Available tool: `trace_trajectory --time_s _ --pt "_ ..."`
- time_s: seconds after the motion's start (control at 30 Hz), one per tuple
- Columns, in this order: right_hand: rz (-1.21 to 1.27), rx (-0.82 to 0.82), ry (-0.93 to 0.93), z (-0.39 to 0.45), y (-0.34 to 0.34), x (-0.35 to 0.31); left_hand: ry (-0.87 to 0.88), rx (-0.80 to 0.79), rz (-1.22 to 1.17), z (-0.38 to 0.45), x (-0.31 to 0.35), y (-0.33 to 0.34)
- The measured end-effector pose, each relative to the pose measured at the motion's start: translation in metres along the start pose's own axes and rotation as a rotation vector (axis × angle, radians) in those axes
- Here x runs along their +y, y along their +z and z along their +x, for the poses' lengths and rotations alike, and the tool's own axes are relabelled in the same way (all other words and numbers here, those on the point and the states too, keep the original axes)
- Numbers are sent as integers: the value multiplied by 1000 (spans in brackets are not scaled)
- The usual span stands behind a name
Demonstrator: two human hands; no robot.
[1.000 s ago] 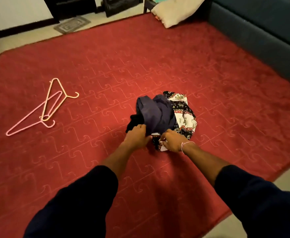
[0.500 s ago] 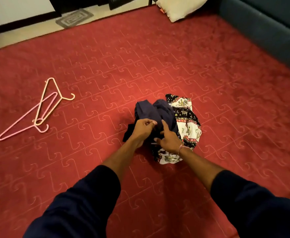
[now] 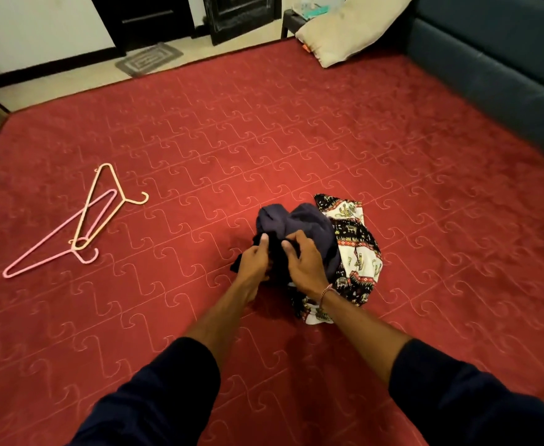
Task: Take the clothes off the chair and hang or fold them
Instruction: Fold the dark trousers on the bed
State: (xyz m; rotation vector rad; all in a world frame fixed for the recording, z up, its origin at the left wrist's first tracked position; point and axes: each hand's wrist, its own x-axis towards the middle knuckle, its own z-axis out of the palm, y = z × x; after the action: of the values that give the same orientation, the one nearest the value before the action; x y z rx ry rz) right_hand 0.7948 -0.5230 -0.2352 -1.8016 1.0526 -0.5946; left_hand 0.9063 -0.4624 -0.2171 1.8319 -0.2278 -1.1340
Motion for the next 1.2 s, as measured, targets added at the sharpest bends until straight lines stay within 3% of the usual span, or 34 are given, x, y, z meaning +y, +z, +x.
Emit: trace_trajectory --time_s 0.13,0.27,0.4,0.53,0.67,0.73,0.83,1.0,1.1,1.2 --pt "104 93 -121 -33 9 -36 -188 -162 -230 0 18 -3" --pt "50 125 -191 -77 15 -47 -179 -262 -352 -16 32 -13" --pt "-120 139 -289 -81 -7 -50 -51 -33 -199 -28 24 -19" --pt "-123 312 -136 -63 -31 -63 103 -120 -190 -52 41 -36" --pt "-184 443 -168 -38 -56 -84 212 -141 -87 -73 76 -65" --pt "-194 350 -107 -24 -64 -96 272 -115 -54 -81 92 -84" --pt "-61 72 -25 -15 -69 -128 370 -167 -17 -100 115 -115" --pt "37 -239 -287 -22 -64 -191 425 -267 87 -141 142 -166" --pt "26 -202 -342 -28 -58 -220 453 -281 185 -160 148 -197" --pt "-37 -45 -458 -39 -59 -249 441 -171 277 -187 156 -217"
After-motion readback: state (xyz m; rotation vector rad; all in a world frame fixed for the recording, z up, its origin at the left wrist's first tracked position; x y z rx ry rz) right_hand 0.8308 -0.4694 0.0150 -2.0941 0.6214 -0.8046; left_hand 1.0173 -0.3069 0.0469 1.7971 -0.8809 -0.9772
